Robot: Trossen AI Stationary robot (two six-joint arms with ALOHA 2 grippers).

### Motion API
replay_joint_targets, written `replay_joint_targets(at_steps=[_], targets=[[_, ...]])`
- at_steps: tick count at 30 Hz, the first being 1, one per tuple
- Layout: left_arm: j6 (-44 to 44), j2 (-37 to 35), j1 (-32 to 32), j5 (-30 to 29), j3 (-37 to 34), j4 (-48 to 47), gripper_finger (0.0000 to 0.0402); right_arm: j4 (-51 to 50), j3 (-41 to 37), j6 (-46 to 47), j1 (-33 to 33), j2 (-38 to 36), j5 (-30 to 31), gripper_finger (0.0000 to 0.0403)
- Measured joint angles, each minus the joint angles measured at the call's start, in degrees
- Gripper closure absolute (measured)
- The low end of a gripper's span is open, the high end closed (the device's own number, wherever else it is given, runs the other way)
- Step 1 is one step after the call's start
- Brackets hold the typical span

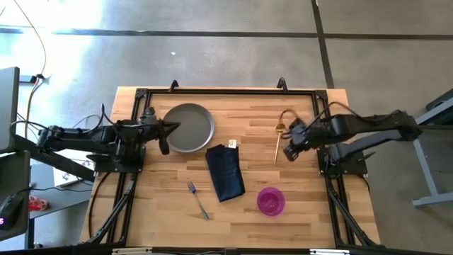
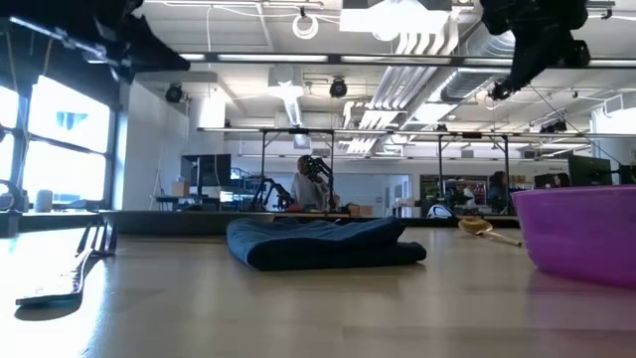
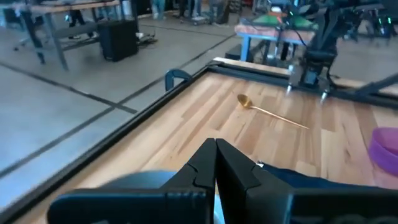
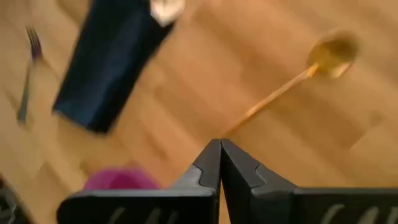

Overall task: Set table place
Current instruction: Put the purple bowl on the gray plate

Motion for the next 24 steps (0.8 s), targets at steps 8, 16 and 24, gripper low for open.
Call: replay_joint_targets(at_steps=[8,16,24], targets=[[9.82,15.80,0.00,4.22,14.56,-4.95,0.0400,3.72,0.02,12.94,10.85,11.36,-8.71,0.0390],[17.02,27.79,0.00,6.20,27.02,-11.49,0.0376,8.98,0.02,21.78,17.20,20.67,-10.70,0.0309],[18.44,33.91,0.01,7.42,32.68,-15.26,0.0343,15.75,0.02,21.00,18.80,27.95,-12.50,0.0244]])
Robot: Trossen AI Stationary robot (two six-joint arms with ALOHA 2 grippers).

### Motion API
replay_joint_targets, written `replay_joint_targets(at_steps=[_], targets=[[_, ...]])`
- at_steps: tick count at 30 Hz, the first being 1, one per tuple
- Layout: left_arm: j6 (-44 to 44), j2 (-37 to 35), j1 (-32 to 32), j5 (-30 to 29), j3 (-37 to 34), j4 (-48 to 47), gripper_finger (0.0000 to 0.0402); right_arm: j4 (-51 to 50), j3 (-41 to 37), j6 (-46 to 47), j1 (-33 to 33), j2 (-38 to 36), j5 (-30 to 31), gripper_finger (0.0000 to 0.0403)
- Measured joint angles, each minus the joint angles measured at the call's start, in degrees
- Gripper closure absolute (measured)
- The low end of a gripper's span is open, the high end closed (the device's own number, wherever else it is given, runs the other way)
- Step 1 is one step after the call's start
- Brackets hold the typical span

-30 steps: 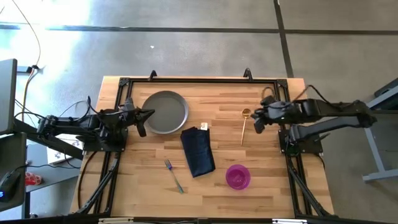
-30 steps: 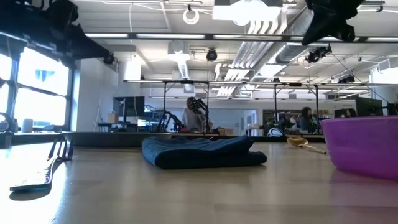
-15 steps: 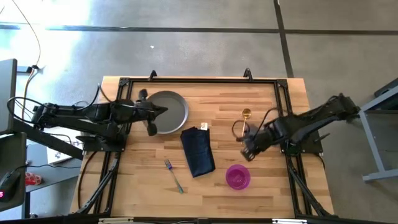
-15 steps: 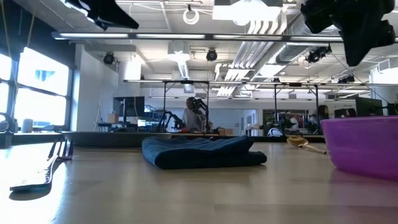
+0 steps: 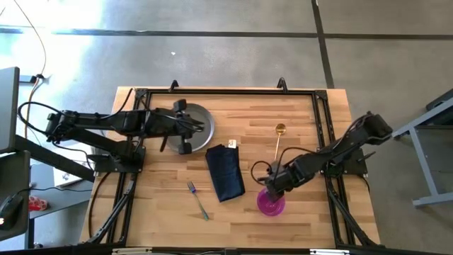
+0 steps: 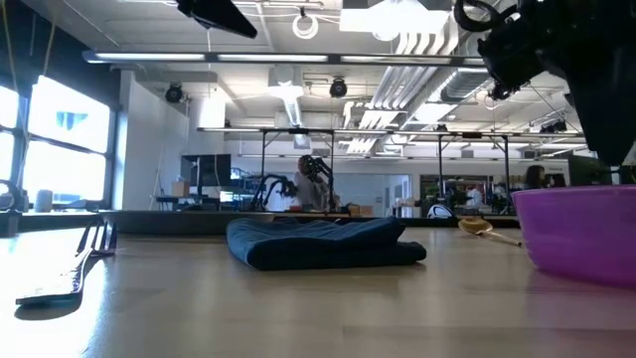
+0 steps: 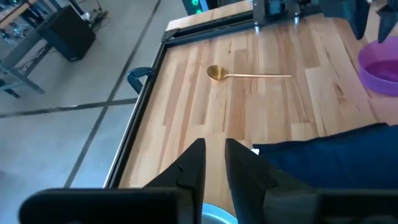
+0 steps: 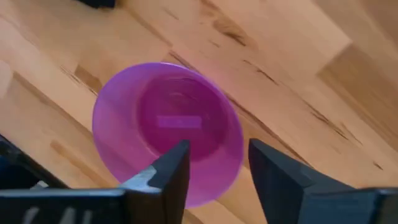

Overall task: Set table place
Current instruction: Put the purple bowl on the gray plate

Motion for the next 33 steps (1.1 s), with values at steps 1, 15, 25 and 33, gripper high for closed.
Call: replay_joint_targets(at_steps=[1,15,25,33], targets=[[0.00,0.23,-0.01,0.01,0.03,0.01,0.0340,0.46,0.00,-0.82,0.06,0.93,0.00,0.0239],[-0.02,0.49,-0.01,0.88,0.06,-0.07,0.0329,0.09,0.00,-10.09,-0.48,7.93,-0.17,0.0251],[-0.01,0.49,0.00,1.35,0.06,-2.02,0.0329,1.45,0.00,-15.04,-4.33,8.42,0.08,0.0394],[6.00,0.49,-0.01,10.49,0.06,-6.76,0.0328,0.40,0.00,-20.48,-11.72,3.16,1.11,0.0401]])
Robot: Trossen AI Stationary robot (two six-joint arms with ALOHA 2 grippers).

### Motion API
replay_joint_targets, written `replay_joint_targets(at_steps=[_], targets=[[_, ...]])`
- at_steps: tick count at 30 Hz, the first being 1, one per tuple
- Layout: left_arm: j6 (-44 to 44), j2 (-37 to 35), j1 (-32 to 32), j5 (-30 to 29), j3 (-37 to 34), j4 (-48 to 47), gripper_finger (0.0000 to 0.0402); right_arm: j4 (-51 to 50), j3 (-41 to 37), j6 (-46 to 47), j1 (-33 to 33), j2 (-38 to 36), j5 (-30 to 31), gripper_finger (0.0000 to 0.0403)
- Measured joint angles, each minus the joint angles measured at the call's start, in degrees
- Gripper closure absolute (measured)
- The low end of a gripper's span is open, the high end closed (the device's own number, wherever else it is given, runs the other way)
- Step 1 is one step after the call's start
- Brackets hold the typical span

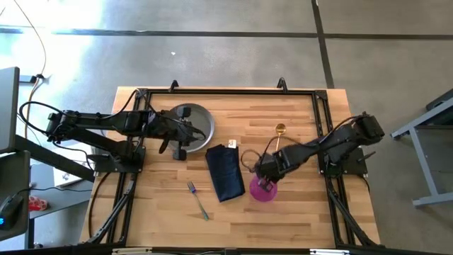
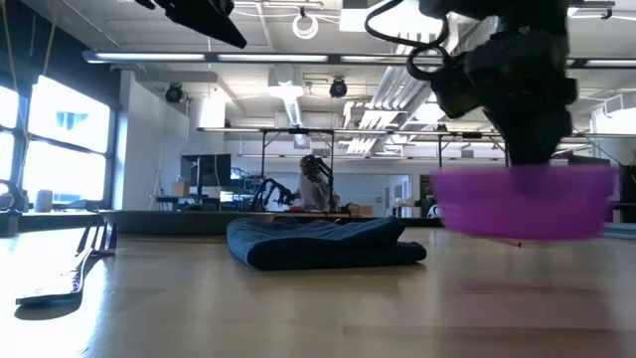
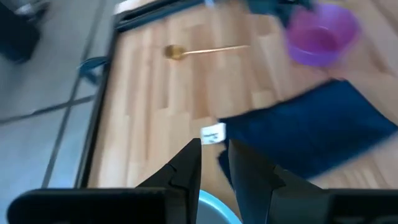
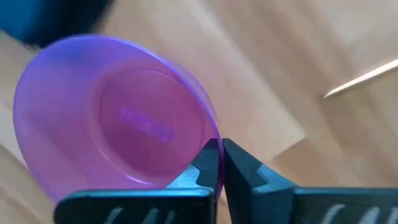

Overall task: Set table place
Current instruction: Put the purple bowl on the gray plate

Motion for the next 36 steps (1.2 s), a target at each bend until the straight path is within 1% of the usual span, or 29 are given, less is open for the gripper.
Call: replay_joint_targets(at_steps=[3,7,10,12,15,18,23,26,28,32,36], targets=[[4.86,0.11,-0.44,3.08,0.00,-0.65,0.0328,0.01,0.00,-2.39,-4.24,-4.16,0.20,0.0402],[10.63,1.88,-2.76,3.11,0.02,-0.03,0.0328,0.55,0.00,-6.57,-10.31,-9.56,0.59,0.0402],[12.58,4.06,-4.78,3.91,0.05,2.26,0.0328,0.86,0.00,-10.33,-14.86,-12.80,0.51,0.0402],[13.97,6.41,-5.90,3.92,1.36,2.47,0.0328,1.18,0.01,-12.72,-17.86,-14.26,-0.04,0.0402],[16.83,11.29,-7.20,1.36,7.18,-1.37,0.0327,1.34,0.43,-16.05,-21.86,-14.83,-2.14,0.0403],[21.29,17.74,-7.27,-2.57,16.01,-8.03,0.0327,0.87,2.47,-19.93,-24.47,-13.95,-3.49,0.0403],[28.93,28.86,-7.06,-6.98,31.83,-20.18,0.0327,-1.01,7.77,-24.40,-26.65,-11.64,-3.96,0.0403],[33.14,34.38,-7.13,-7.80,39.38,-24.26,0.0327,-4.13,11.22,-26.62,-27.22,-10.54,-3.96,0.0403],[34.68,37.33,-7.18,-7.78,43.40,-26.65,0.0327,-5.88,13.51,-28.12,-27.53,-9.90,-3.96,0.0403],[37.51,40.90,-7.17,-7.61,48.99,-27.90,0.0327,-7.71,16.15,-30.47,-27.77,-9.19,-3.94,0.0403],[39.81,42.38,-7.12,-5.67,51.22,-26.83,0.0327,-8.02,16.61,-31.33,-27.83,-8.83,-3.90,0.0403]])
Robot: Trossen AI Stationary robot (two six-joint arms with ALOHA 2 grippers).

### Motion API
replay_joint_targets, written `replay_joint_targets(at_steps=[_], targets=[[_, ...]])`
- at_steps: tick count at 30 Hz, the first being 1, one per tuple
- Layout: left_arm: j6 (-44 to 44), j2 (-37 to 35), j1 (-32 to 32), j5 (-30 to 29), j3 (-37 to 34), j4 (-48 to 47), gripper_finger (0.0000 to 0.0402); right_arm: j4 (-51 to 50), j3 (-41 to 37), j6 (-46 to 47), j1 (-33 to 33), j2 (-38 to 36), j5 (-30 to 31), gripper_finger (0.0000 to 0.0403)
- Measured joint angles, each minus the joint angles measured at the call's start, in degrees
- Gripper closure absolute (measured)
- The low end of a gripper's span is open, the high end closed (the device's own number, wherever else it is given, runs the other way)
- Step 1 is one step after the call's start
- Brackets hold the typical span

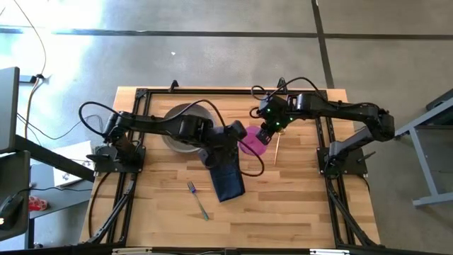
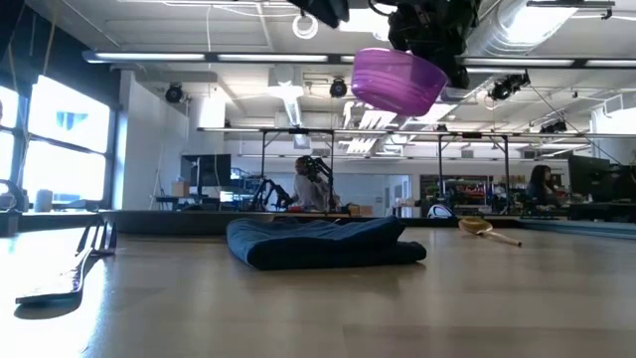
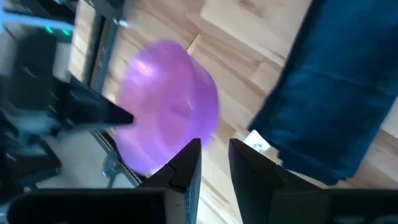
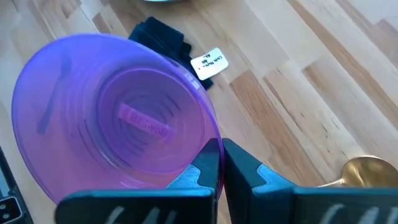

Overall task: Set table place
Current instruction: Put the purple bowl on the gray plate

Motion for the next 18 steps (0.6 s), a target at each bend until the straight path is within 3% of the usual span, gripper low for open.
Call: replay_joint_targets(at_steps=[18], targets=[[4.30,3.94,-0.01,-0.60,0.12,-1.87,0.0314,3.25,-0.07,-1.50,0.00,3.33,-0.99,0.0403]])
